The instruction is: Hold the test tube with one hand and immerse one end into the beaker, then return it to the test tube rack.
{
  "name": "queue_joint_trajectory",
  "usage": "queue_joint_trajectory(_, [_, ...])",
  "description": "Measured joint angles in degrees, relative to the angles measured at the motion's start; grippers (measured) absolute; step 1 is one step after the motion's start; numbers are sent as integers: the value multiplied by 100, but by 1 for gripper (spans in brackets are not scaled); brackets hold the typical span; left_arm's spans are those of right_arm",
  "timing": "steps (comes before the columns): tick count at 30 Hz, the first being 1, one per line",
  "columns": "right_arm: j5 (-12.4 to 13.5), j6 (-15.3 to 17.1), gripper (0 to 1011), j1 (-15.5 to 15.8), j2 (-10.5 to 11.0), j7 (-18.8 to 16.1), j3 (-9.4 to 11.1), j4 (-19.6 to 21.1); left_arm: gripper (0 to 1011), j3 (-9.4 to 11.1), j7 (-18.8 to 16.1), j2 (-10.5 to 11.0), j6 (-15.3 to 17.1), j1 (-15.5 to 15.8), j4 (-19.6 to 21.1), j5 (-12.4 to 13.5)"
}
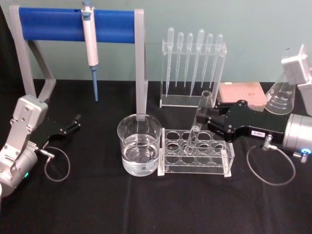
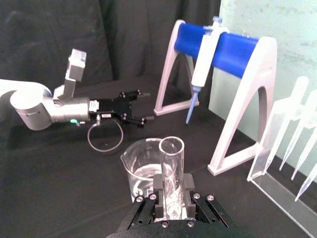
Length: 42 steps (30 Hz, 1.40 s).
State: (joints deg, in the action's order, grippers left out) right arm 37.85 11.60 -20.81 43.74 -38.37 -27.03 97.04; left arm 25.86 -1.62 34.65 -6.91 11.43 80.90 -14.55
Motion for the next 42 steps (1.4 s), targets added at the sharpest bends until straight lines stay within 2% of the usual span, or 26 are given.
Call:
queue_joint_trajectory(9, [128,-18,238,-122,208,33,65,290,1000,0,0,0,0,0,0,0])
queue_joint_trajectory(16, [44,143,238,-398,302,15,-62,414,1000,0,0,0,0,0,0,0])
queue_joint_trajectory(25, [123,327,238,-593,303,13,-175,414,1000,0,0,0,0,0,0,0])
queue_joint_trajectory(42, [155,340,238,-601,306,16,-185,406,1000,0,0,0,0,0,0,0])
